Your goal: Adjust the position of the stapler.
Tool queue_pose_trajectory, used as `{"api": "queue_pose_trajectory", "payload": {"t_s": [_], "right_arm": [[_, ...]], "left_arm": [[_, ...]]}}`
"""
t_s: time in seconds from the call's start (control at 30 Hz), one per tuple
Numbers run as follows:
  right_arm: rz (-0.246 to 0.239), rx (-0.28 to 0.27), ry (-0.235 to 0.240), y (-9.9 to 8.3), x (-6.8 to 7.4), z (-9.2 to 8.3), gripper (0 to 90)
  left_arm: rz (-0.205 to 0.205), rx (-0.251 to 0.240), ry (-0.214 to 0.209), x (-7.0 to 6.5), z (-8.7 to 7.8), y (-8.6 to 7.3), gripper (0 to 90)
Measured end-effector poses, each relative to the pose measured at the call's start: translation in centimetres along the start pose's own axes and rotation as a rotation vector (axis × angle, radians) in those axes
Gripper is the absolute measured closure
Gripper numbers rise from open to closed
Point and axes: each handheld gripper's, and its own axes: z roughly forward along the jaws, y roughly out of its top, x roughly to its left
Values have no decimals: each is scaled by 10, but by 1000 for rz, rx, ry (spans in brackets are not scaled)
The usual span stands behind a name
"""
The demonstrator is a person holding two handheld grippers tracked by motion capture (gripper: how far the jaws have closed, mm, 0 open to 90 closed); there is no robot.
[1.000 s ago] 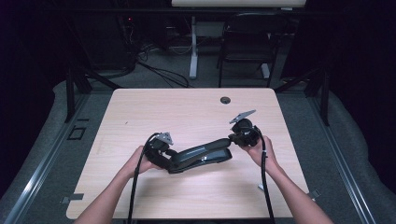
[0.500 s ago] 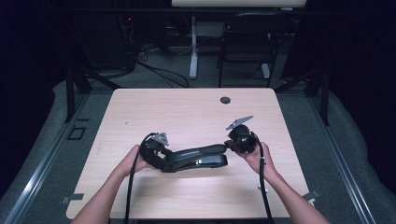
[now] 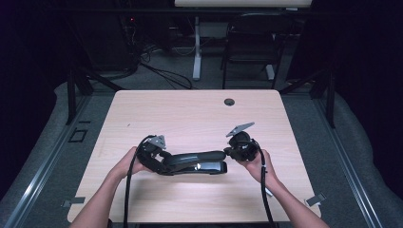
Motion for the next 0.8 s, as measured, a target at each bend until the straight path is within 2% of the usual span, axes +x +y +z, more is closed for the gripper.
{"api": "queue_pose_trajectory", "payload": {"t_s": [0.1,0.27,0.3,0.4,0.43,0.5,0.53,0.6,0.7,0.73,0.77,0.8], "right_arm": [[4,1,1,-1,0,0,900],[14,-5,12,-2,0,-1,900],[11,-14,16,-3,-1,0,900],[48,-17,32,-7,-6,1,900],[41,-16,25,-9,-8,1,881],[68,-26,26,-12,-10,-2,863],[74,-29,19,-14,-13,-6,863],[82,-41,15,-18,-15,-11,848],[83,-35,17,-25,-14,-15,741],[85,-21,17,-29,-12,-16,654],[86,-15,14,-31,-12,-16,609],[80,-9,15,-35,-11,-17,508]], "left_arm": [[9,-3,-8,1,0,0,372],[3,4,9,-1,0,1,367],[-5,1,6,-1,1,1,364],[-42,-18,4,-2,-1,1,347],[-60,-34,18,-3,-5,0,337],[-78,-78,25,-5,-11,0,283],[-83,-83,45,-7,-14,0,257],[-100,-122,55,-11,-19,2,173],[-124,-164,92,-20,-24,7,132],[-133,-177,96,-22,-24,8,100],[-145,-188,124,-26,-25,11,85],[-157,-196,142,-28,-25,13,65]]}}
